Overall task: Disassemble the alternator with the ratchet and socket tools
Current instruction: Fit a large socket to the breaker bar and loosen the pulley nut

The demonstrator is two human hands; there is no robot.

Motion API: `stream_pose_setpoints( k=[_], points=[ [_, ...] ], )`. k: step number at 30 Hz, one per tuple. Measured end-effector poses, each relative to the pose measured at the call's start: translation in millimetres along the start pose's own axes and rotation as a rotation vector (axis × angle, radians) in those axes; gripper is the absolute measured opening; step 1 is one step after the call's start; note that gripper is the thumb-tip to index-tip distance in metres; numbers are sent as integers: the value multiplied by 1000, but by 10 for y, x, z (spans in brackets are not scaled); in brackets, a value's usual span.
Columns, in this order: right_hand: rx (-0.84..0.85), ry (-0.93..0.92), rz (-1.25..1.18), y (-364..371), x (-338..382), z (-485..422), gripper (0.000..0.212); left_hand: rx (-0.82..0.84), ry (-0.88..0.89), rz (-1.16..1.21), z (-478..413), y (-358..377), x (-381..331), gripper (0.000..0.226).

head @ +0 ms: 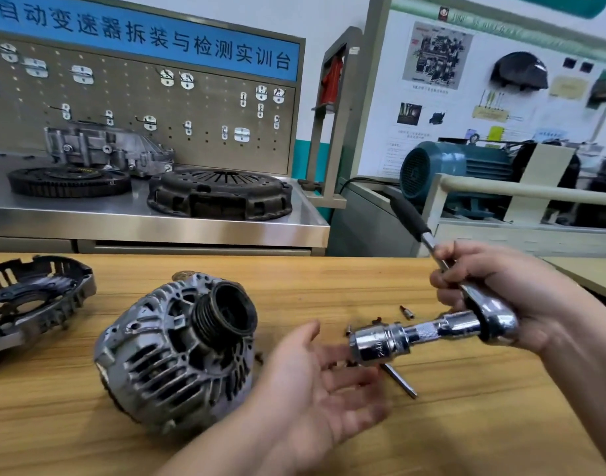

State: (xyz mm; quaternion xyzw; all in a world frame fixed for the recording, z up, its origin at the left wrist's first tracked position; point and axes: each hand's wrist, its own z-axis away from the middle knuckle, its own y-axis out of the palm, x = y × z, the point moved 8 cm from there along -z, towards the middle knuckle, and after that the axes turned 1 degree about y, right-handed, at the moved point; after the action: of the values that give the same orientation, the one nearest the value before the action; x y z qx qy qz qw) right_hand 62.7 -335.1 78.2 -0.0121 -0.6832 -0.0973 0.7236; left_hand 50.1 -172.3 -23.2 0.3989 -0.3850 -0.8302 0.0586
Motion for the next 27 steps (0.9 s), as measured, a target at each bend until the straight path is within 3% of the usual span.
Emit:
stream_pose_setpoints(
  k=[4, 10, 13, 16, 20, 23, 27],
  points=[
    [-5, -25, 139, -57, 149, 108, 30, 62, -126, 122, -133, 90, 312, 58],
    [-77, -49, 128, -275, 193, 128, 32, -78, -22, -52, -234, -71, 293, 32],
    [-172, -62, 191, -491, 58, 71, 31, -162, 61, -281, -228, -166, 223, 21],
    [-239, -81, 206, -694, -208, 12, 32, -169, 138, -553, -239, -188, 193, 26],
    [-246, -66, 74, -920, -638, -80, 34, -164, 275, -1128, -330, -174, 153, 19],
    [-215, 6, -21, -1009, -954, -179, 34, -207, 502, -1592, -360, -84, 66, 30],
    [-211, 74, 6, -1058, -1228, -304, 29, -168, 598, -1856, -487, -35, 119, 39]
  ],
)
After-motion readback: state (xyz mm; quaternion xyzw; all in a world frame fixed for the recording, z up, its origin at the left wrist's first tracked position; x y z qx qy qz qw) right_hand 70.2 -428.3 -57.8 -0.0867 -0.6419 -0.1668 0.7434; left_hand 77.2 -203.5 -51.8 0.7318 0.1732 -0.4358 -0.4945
